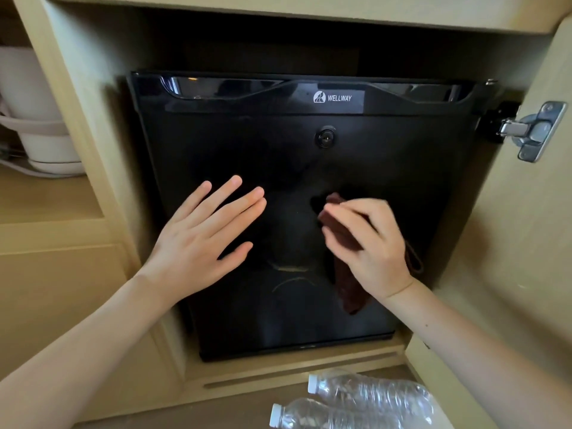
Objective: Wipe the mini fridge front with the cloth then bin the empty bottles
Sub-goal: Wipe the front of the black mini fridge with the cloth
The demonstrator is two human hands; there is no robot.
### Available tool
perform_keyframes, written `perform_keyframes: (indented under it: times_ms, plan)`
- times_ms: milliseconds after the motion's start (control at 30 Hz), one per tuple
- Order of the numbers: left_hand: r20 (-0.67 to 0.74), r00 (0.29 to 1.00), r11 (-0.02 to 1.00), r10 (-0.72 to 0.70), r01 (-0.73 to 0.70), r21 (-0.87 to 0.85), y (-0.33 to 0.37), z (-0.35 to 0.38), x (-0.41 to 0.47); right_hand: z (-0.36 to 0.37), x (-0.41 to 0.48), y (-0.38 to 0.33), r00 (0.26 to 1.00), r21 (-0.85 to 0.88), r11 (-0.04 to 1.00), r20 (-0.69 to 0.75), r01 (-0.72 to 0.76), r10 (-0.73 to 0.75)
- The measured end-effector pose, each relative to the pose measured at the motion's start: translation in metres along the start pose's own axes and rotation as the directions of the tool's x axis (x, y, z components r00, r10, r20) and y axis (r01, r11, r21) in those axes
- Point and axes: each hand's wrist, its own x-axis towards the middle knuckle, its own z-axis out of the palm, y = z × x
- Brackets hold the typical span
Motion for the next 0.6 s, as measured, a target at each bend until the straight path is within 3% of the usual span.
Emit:
perform_keyframes:
  times_ms: [100,167,267,333,433,500,600]
  plan:
    - [0.007,1.000,1.000,0.013,-0.013,0.010,-0.002,-0.001,0.000,0.000,0.032,0.003,0.963,0.010,0.990,-0.231,-0.141,0.140]
    - [-0.003,1.000,1.000,0.005,-0.005,0.001,-0.001,-0.001,0.000,0.006,0.041,0.002,0.933,0.007,0.982,-0.308,-0.191,0.184]
    - [-0.009,1.000,1.000,-0.004,0.004,-0.008,0.001,0.000,0.000,0.016,0.024,-0.007,0.967,0.009,0.992,-0.225,-0.123,0.122]
    - [-0.015,1.000,1.000,-0.009,0.009,-0.011,0.002,0.000,0.000,0.020,-0.002,-0.014,0.998,-0.003,1.000,-0.061,-0.007,0.007]
    - [-0.017,1.000,1.000,-0.011,0.011,-0.016,0.002,-0.002,0.001,0.021,-0.029,-0.018,0.976,0.005,0.993,0.183,0.121,-0.120]
    - [-0.014,1.000,1.000,-0.012,0.012,-0.022,0.003,-0.004,0.001,0.018,-0.026,-0.017,0.979,0.039,0.995,0.181,0.089,-0.095]
    - [-0.034,0.999,0.999,-0.020,0.018,-0.045,0.002,-0.005,0.002,0.017,0.000,-0.017,0.995,0.088,0.993,-0.051,-0.084,0.089]
